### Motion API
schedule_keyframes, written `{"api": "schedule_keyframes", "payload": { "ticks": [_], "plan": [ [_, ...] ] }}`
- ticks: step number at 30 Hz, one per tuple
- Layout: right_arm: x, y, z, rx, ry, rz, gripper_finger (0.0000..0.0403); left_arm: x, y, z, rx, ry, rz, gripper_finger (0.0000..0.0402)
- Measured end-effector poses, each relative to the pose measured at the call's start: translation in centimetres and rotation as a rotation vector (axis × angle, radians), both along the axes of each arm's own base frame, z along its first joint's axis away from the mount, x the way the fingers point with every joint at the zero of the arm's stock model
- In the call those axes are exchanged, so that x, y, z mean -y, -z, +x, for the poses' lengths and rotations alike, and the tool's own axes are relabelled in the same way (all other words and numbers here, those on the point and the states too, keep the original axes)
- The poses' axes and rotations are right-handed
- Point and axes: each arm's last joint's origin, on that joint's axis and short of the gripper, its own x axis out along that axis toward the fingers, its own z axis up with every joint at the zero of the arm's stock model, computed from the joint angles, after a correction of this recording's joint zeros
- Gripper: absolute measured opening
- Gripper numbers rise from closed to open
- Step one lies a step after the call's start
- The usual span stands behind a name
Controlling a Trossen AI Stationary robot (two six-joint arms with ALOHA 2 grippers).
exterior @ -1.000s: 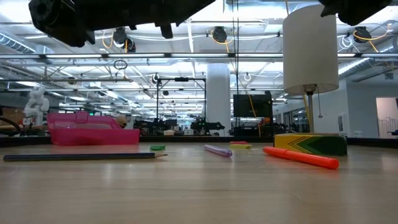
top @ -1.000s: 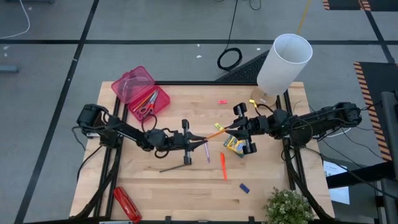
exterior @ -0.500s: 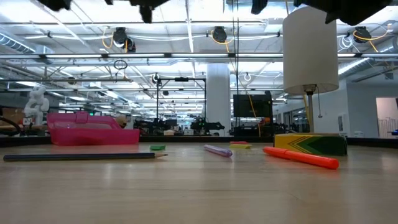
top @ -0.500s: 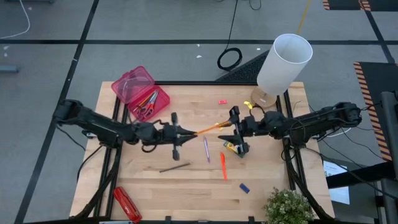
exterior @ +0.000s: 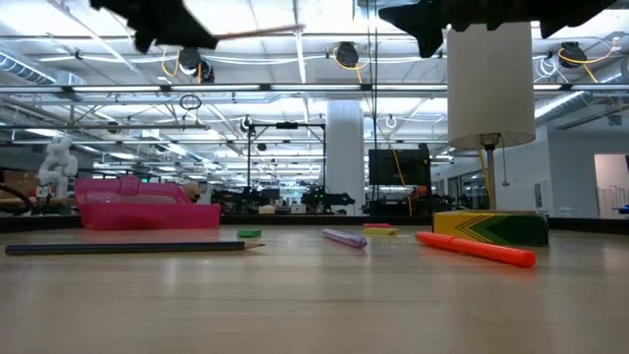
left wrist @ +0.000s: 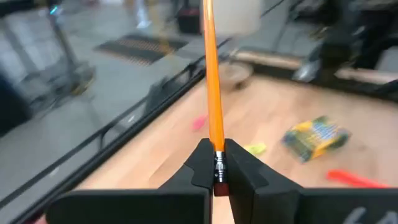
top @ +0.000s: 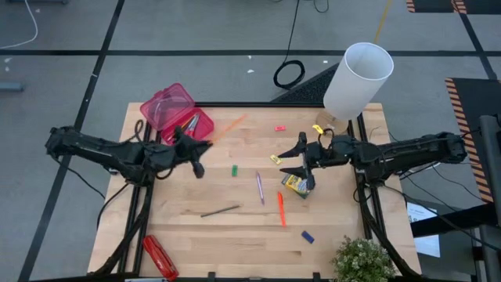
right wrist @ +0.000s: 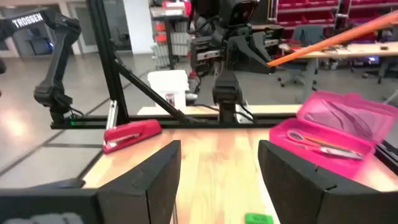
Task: Pack school essentials
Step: Put the yellow pencil into the pink supply box
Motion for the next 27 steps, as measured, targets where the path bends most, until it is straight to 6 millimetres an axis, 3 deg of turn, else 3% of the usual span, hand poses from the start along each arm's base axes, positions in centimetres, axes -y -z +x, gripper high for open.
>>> {"api": "schedule_keyframes", "payload": {
  "ticks": [8, 18, 27],
  "plan": [
    [0.6, -0.7, -1.8, -0.036, 0.029, -0.003, 0.0203, -2.6, 1.8, -2.7, -0.164, -0.219, -0.133, 0.0018],
    [0.7, -0.8, -2.4, -0.045, 0.029, -0.039, 0.0203, -6.5, 3.7, -4.8, -0.378, -0.351, -0.355, 0.0016],
    [0.7, -0.8, -2.4, -0.039, 0.024, -0.101, 0.0203, -9.5, 3.5, -6.3, -0.573, -0.47, -0.507, 0.0015]
  ]
}}
